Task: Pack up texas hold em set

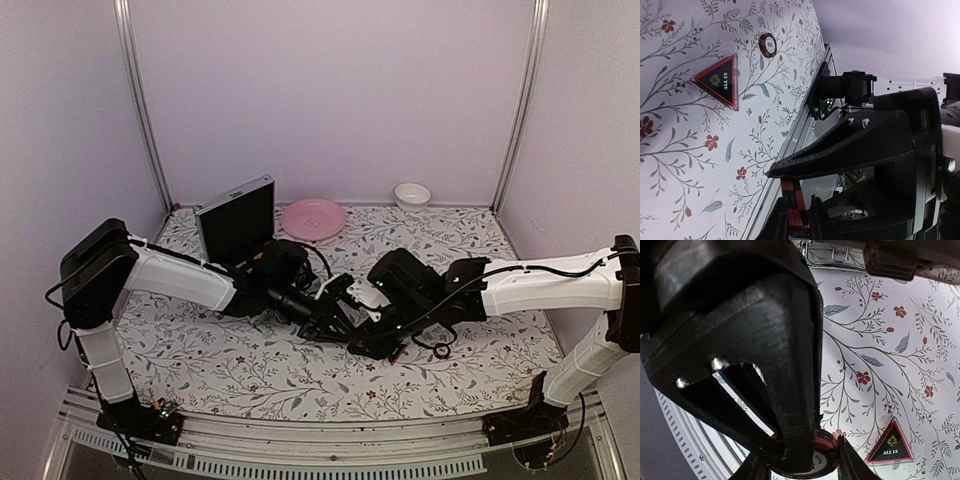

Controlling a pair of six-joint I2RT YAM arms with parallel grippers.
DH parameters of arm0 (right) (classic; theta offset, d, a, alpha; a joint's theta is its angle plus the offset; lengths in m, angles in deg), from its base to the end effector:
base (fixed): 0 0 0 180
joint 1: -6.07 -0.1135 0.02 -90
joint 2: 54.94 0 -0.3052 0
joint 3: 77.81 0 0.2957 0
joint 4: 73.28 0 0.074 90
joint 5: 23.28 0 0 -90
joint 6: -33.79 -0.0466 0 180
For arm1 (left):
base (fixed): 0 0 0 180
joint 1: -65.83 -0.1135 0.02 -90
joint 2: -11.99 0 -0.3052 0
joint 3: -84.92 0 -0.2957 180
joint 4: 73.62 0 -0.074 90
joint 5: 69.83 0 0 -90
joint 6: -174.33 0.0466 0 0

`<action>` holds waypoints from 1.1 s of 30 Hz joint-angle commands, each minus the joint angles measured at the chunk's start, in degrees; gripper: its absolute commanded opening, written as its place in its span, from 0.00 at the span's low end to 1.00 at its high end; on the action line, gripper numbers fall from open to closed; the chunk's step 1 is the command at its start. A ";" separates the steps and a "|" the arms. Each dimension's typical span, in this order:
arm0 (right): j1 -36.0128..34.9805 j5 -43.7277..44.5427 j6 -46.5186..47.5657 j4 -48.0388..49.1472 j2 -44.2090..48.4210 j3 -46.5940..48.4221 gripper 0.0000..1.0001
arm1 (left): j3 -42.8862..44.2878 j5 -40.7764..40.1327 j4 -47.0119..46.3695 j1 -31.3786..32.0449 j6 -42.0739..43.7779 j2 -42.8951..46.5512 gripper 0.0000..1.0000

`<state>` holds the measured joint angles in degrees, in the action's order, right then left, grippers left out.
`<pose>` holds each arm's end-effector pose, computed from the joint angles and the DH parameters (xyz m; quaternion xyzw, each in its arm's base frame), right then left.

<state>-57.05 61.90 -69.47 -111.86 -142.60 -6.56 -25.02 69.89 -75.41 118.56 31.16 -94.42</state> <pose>0.1594 0.3231 0.2363 -0.4131 0.8587 0.2173 0.2114 0.2322 -0.3638 0.1719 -0.1925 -0.8039 0.5611 0.0427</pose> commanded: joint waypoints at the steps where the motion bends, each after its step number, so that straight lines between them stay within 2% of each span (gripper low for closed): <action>1: -0.32 -0.69 0.69 1.83 -0.84 0.30 0.32 | 1.33 1.24 0.84 1.06 2.10 -1.21 0.08; 5: -0.34 0.04 0.92 1.82 -0.89 0.46 0.32 | 1.55 1.61 0.84 1.06 1.97 -1.43 0.00; 9: -0.30 0.55 1.28 1.82 -0.78 0.48 0.36 | 1.68 0.68 0.97 1.08 1.97 -1.20 0.00; 11: -0.29 0.88 1.30 1.83 -0.48 0.43 0.43 | 1.60 -0.50 1.15 0.99 2.17 -0.49 0.00; 15: -0.28 1.75 1.05 1.85 1.24 0.02 0.65 | 0.89 -4.47 2.03 -0.04 3.18 2.11 0.00; 20: 0.02 3.92 0.95 1.85 4.99 -0.36 0.73 | 0.08 -8.27 5.09 -3.50 7.01 5.49 0.00; 23: 1.65 6.01 0.67 2.10 8.16 -1.09 0.75 | 0.86 -11.41 10.43 -6.83 13.87 7.99 0.00; 26: 6.34 6.88 -0.36 3.40 11.75 -3.43 0.74 | 4.26 -18.36 18.83 -11.22 25.67 10.41 0.00; 29: 11.80 5.32 -0.87 6.17 14.22 -6.85 0.74 | 8.80 -25.90 25.59 -14.67 37.95 11.14 0.00; 33: 18.00 1.20 -1.49 12.50 15.35 -12.14 0.75 | 15.27 -32.93 33.68 -16.35 49.67 8.82 0.00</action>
<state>-43.52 66.18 -69.64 -105.52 -128.26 -13.92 -15.01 46.85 -52.18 103.17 63.73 -85.21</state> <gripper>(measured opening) 0.744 0.092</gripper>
